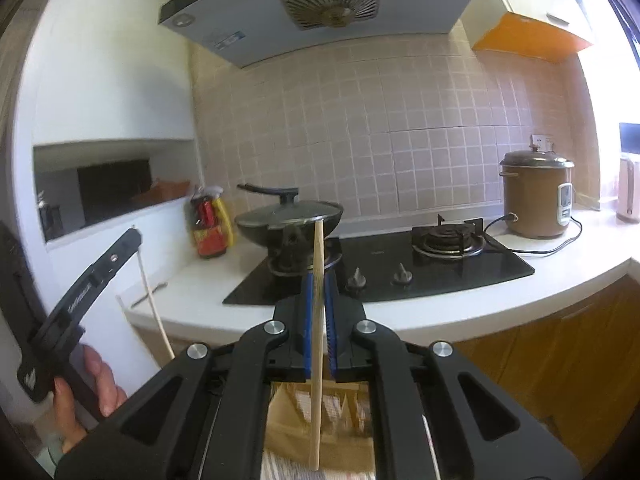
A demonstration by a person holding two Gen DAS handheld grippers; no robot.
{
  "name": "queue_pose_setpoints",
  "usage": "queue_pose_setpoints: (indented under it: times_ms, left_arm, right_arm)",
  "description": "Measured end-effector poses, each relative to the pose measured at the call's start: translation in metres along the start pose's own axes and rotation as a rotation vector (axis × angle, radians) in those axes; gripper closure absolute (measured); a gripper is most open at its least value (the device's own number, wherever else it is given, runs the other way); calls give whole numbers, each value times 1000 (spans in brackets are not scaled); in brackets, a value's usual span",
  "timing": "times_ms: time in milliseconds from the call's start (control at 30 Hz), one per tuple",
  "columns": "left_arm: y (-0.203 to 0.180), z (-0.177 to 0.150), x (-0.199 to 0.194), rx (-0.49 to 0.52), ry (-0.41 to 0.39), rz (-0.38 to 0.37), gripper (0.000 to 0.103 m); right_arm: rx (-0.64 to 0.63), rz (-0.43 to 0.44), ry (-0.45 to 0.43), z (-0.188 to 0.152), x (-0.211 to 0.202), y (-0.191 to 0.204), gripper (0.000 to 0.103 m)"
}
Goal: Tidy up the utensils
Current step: 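Lift both chopsticks and carry them over the yellow basket, then open both grippers to drop the chopsticks into the basket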
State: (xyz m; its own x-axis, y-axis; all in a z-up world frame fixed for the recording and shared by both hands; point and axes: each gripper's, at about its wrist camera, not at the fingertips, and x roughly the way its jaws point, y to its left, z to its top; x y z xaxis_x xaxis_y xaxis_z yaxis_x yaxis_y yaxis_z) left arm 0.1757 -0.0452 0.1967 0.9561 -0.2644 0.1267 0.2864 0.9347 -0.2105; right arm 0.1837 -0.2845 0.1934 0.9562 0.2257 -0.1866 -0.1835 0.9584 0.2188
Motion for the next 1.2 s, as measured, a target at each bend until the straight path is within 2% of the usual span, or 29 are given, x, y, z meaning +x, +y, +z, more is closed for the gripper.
queue_pose_setpoints:
  times_ms: [167, 300, 533, 700, 800, 833, 900, 1067, 1200]
  left_arm:
    - [2, -15, 27, 0, -2, -21, 99]
    - [5, -39, 38, 34, 8, -1, 99]
    - [7, -74, 40, 72, -3, 31, 99]
    - [9, -87, 37, 75, 34, 29, 99]
    - [13, -85, 29, 71, 64, 38, 95]
    - [13, -84, 26, 70, 75, 40, 88]
    - [16, -78, 18, 61, 89, 43, 85]
    - [19, -55, -18, 40, 89, 32, 67]
    - [21, -35, -51, 33, 80, 24, 65]
  right_arm:
    - [23, -3, -28, -6, 34, 2, 99]
    - [12, -39, -64, -25, 51, 5, 99]
    - [4, -77, -75, -58, 62, 8, 99]
    - [-19, -83, -69, -69, 57, 14, 98]
    - [-20, -104, -52, -73, 49, 15, 98]
    - [-25, -104, -36, -74, 45, 16, 98]
    - [-21, -91, -27, -74, 34, 17, 98]
    - [-34, -74, -18, -65, -1, 25, 98]
    - [-33, -47, -20, -57, -33, 30, 97]
